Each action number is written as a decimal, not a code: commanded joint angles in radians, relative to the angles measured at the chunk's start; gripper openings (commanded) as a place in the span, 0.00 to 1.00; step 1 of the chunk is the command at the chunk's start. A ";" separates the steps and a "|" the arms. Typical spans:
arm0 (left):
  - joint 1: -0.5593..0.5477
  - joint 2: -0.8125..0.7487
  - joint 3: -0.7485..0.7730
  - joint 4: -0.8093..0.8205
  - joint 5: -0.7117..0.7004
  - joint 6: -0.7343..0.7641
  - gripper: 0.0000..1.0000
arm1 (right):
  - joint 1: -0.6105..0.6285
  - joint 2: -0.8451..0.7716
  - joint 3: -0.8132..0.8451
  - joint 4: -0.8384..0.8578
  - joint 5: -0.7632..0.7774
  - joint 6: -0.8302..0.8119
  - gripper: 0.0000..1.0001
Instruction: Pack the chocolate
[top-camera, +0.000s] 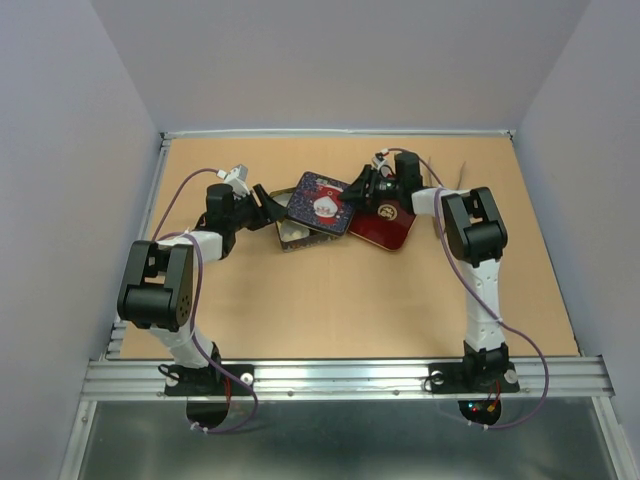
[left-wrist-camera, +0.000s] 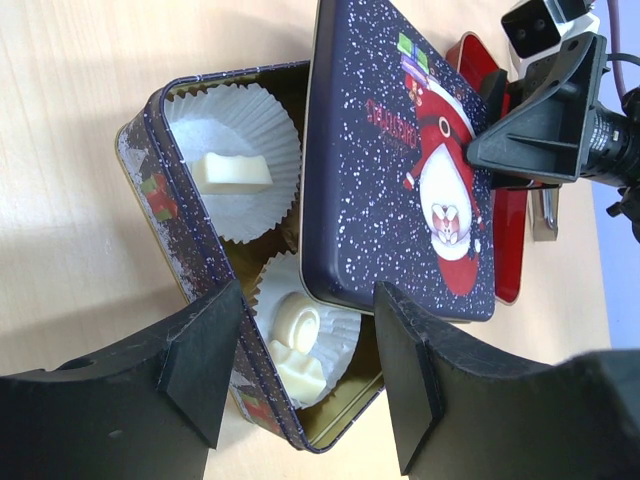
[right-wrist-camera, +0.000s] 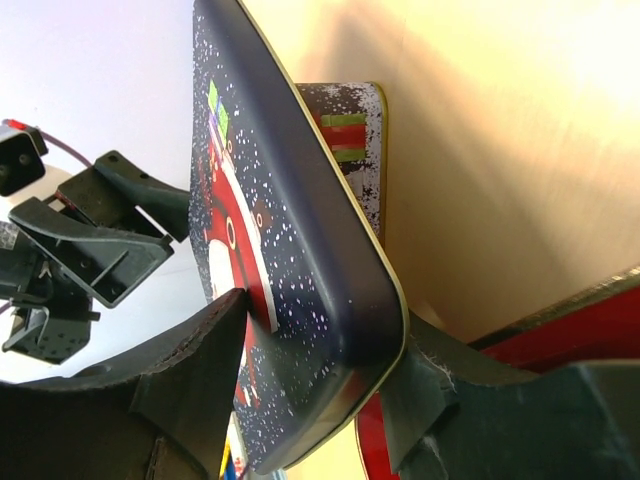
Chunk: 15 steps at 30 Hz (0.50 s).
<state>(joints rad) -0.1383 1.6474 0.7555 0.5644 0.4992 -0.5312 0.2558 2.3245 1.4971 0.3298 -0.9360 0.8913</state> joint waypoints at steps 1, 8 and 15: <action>-0.007 -0.020 0.036 0.054 0.036 0.011 0.66 | 0.023 -0.044 0.051 -0.029 -0.001 -0.046 0.57; -0.007 -0.006 0.041 0.060 0.050 0.002 0.66 | 0.045 -0.020 0.091 -0.052 0.000 -0.055 0.59; -0.007 -0.014 0.028 0.060 0.052 0.000 0.66 | 0.057 -0.014 0.127 -0.080 0.006 -0.068 0.60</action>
<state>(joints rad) -0.1406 1.6474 0.7555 0.5804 0.5270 -0.5331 0.3027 2.3245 1.5524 0.2611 -0.9314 0.8486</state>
